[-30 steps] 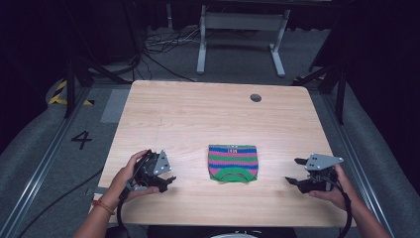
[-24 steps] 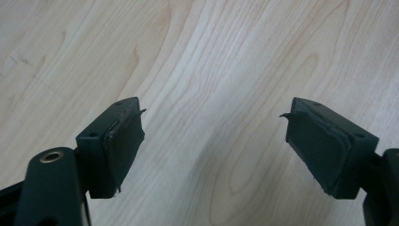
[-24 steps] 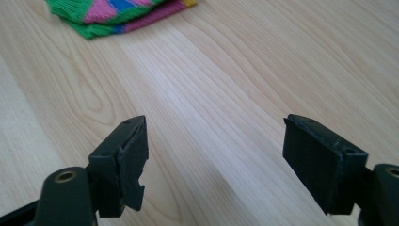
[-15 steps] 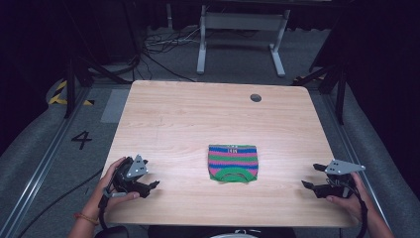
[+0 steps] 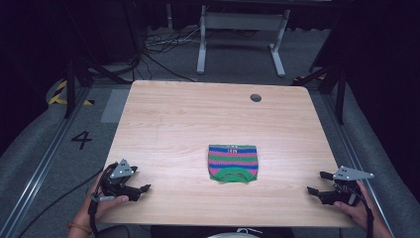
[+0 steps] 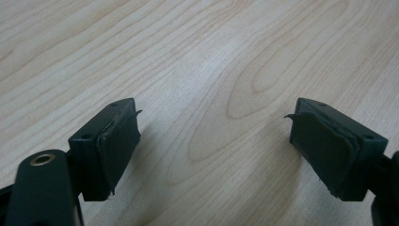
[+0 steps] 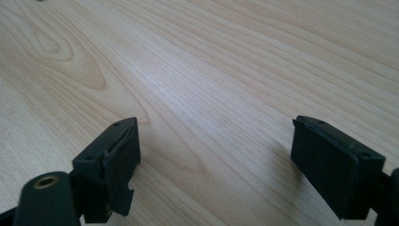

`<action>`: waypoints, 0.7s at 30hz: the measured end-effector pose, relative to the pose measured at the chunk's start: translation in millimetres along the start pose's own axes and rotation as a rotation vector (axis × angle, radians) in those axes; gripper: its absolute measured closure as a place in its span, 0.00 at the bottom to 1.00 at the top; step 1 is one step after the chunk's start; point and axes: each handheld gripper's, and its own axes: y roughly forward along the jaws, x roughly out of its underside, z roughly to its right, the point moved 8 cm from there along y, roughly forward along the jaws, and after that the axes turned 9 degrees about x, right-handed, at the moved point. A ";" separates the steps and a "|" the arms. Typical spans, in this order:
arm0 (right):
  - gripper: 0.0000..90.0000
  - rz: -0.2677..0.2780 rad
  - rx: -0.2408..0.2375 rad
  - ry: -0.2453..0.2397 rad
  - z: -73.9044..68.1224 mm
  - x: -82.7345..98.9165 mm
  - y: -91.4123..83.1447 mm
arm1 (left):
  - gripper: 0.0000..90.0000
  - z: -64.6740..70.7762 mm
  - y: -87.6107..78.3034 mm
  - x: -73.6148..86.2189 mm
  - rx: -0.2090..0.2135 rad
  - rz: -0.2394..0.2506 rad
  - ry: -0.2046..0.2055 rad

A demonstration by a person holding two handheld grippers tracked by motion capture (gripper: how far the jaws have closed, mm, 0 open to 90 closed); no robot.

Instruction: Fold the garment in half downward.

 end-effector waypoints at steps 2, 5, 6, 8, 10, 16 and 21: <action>0.18 -0.002 0.000 0.001 0.1 0.1 0.5 | 0.17 0.1 0.3 0.4 -0.001 0.000 -0.010; 0.18 -0.003 -0.001 0.002 0.1 0.1 0.7 | 0.17 0.4 0.7 0.5 0.004 0.001 -0.016; 0.18 -0.003 -0.001 0.002 0.1 0.1 0.7 | 0.17 0.4 0.7 0.5 0.004 0.001 -0.016; 0.18 -0.002 -0.001 0.001 0.1 0.1 0.7 | 0.17 -0.2 0.5 0.5 0.002 0.000 -0.016; 0.18 -0.002 -0.001 0.001 0.1 0.1 0.7 | 0.17 -0.8 0.6 0.4 -0.008 0.002 -0.028; 0.17 -0.002 0.000 0.002 0.1 0.2 0.7 | 0.16 -0.1 0.1 1.0 -0.030 0.005 -0.042; 0.17 -0.004 0.003 0.005 0.1 0.3 0.8 | 0.16 -0.2 0.3 0.9 -0.028 0.005 -0.044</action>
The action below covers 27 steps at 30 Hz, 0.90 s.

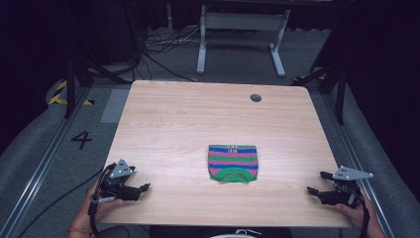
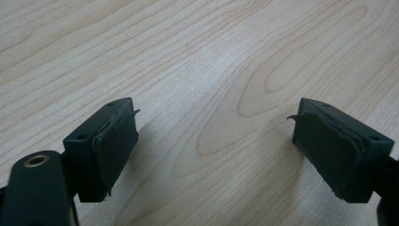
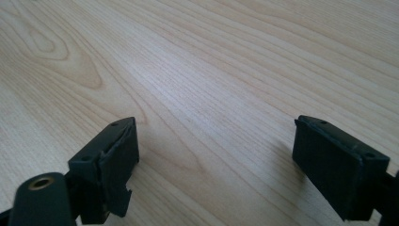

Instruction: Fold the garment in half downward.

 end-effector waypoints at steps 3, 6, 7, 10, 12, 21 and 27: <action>0.17 0.000 0.000 0.000 0.0 0.0 0.0 | 0.16 0.0 0.0 0.0 0.000 0.000 0.000; 0.17 0.000 0.000 0.000 0.0 0.0 0.0 | 0.16 0.0 0.0 0.0 0.001 0.000 -0.001; 0.17 0.000 0.000 0.000 0.0 0.0 0.0 | 0.16 0.0 0.0 0.0 0.001 0.000 -0.001; 0.17 0.000 0.000 0.000 0.0 0.0 0.0 | 0.16 0.0 0.0 0.0 0.001 0.000 0.000; 0.17 0.000 0.000 0.000 0.0 0.0 0.0 | 0.16 0.3 0.2 0.0 0.001 -0.002 -0.006; 0.17 0.000 0.000 0.000 0.0 0.0 0.0 | 0.11 -1.3 3.4 -2.5 -0.015 -0.011 -0.017; 0.17 0.000 0.000 0.000 0.0 0.0 0.0 | 0.06 -2.7 6.1 -4.0 -0.031 -0.020 -0.032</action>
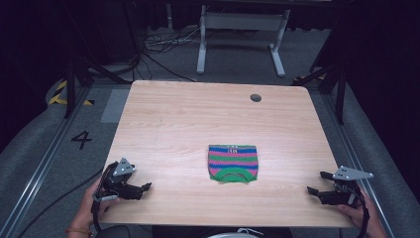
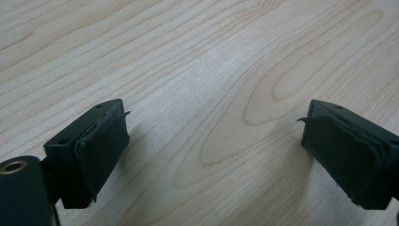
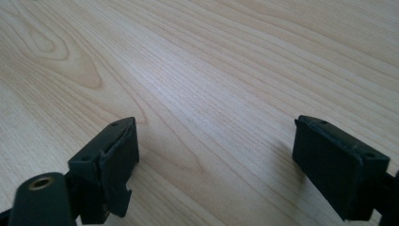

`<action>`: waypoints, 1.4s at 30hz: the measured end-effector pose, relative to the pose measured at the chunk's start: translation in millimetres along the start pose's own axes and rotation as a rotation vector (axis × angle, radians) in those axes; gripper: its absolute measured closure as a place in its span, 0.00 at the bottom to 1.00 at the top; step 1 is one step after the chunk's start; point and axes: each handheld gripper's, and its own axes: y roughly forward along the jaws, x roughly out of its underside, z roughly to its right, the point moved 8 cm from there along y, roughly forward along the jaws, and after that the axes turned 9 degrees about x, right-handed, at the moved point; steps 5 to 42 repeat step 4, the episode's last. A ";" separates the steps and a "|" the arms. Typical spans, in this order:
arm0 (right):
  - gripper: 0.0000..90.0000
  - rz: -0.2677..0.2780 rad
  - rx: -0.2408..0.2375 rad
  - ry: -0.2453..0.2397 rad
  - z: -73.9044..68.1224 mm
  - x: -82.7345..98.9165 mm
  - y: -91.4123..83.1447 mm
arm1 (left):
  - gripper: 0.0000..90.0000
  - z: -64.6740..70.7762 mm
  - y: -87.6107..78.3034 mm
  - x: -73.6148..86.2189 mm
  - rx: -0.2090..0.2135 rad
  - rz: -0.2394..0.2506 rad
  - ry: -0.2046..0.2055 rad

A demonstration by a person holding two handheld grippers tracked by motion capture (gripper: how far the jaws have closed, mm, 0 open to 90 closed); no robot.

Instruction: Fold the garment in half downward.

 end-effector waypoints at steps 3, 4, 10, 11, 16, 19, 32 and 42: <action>0.17 -0.001 0.001 0.000 0.1 0.0 0.0 | 0.00 -0.7 2.6 -1.0 -0.005 -0.012 -0.017; 0.17 -0.001 0.000 0.000 0.0 0.0 0.0 | 0.00 -0.9 2.5 -1.0 -0.006 -0.013 -0.015; 0.17 -0.001 0.000 0.000 0.0 0.0 0.0 | 0.00 -0.9 2.5 -1.0 -0.006 -0.013 -0.015; 0.17 -0.001 0.000 0.000 0.0 0.0 0.0 | 0.00 -0.9 2.5 -1.0 -0.006 -0.013 -0.015; 0.17 -0.001 0.000 0.000 0.0 0.0 0.0 | 0.00 -0.9 2.5 -1.0 -0.006 -0.013 -0.015; 0.17 -0.001 0.000 0.000 0.0 0.0 0.0 | 0.00 -0.9 2.5 -1.0 -0.006 -0.013 -0.015; 0.17 -0.001 0.000 0.000 0.0 0.0 0.0 | 0.00 -0.9 2.5 -1.0 -0.006 -0.013 -0.015; 0.17 -0.001 0.000 0.000 0.0 0.0 0.0 | 0.00 -0.9 2.5 -1.0 -0.006 -0.013 -0.015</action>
